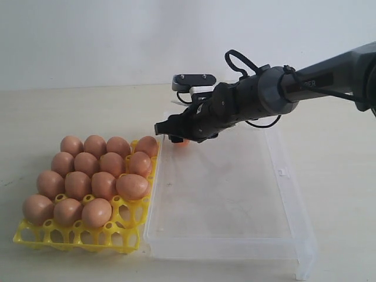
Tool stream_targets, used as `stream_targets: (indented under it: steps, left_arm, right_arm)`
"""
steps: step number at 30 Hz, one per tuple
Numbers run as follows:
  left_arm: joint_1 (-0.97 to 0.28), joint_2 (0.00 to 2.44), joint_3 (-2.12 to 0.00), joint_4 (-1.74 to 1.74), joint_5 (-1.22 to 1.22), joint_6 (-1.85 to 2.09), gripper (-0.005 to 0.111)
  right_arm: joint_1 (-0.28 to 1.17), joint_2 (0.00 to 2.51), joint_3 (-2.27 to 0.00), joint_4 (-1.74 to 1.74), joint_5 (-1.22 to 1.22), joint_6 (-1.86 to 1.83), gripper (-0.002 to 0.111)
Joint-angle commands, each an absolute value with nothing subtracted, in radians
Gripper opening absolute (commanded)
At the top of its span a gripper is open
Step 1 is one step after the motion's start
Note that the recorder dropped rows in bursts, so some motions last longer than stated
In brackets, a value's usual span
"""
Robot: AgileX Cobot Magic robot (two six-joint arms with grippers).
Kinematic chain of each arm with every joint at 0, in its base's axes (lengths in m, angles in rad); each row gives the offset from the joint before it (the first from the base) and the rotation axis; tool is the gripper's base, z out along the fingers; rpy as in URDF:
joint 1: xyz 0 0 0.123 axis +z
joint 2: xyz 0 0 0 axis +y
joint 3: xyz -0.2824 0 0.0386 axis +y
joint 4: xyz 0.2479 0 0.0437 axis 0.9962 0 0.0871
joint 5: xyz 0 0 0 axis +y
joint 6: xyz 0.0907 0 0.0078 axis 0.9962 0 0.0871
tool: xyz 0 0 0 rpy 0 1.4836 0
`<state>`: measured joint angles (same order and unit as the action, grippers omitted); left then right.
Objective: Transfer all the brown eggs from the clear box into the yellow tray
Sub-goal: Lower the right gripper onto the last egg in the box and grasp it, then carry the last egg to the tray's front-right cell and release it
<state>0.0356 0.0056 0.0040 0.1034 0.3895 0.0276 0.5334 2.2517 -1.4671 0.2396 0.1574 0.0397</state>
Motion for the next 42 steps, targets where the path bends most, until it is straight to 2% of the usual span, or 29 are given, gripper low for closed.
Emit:
stream_targets:
  steps: [1,8,10,14,15,20,26,33,37,42]
  left_arm:
    - [0.03,0.0,0.0,0.101,0.38,0.023,0.0]
    - [0.03,0.0,0.0,0.101,0.38,0.023,0.0]
    - [0.03,0.0,0.0,0.101,0.38,0.023,0.0]
    - [0.03,0.0,0.0,0.101,0.38,0.023,0.0]
    - [0.03,0.0,0.0,0.101,0.38,0.023,0.0]
    - [0.03,0.0,0.0,0.101,0.38,0.023,0.0]
    - [0.03,0.0,0.0,0.101,0.38,0.023,0.0]
    - [0.03,0.0,0.0,0.101,0.38,0.023,0.0]
    - [0.03,0.0,0.0,0.101,0.38,0.023,0.0]
    - [0.03,0.0,0.0,0.101,0.38,0.023,0.0]
  right_arm:
    - [0.534,2.252,-1.474,0.237,0.137,0.027,0.057]
    - [0.534,2.289,-1.526,0.237,0.224,0.027,0.051]
    - [0.534,2.291,-1.538,0.232,0.239,0.027,0.041]
    - [0.534,2.275,-1.543,0.228,0.249,0.027,0.002]
    - [0.534,2.269,-1.543,0.226,0.255,0.022,0.0]
    - [0.534,2.191,-1.488,0.176,0.221,0.015,0.0]
    - [0.558,1.971,-1.201,0.151,-0.068,0.015,0.0]
    - [0.744,1.748,-0.902,0.099,-0.349,0.028,0.0]
    - [0.853,1.738,-0.822,0.018,-0.462,0.057,0.0]
    - [0.912,1.806,-0.804,-0.042,-0.522,0.142,0.0]
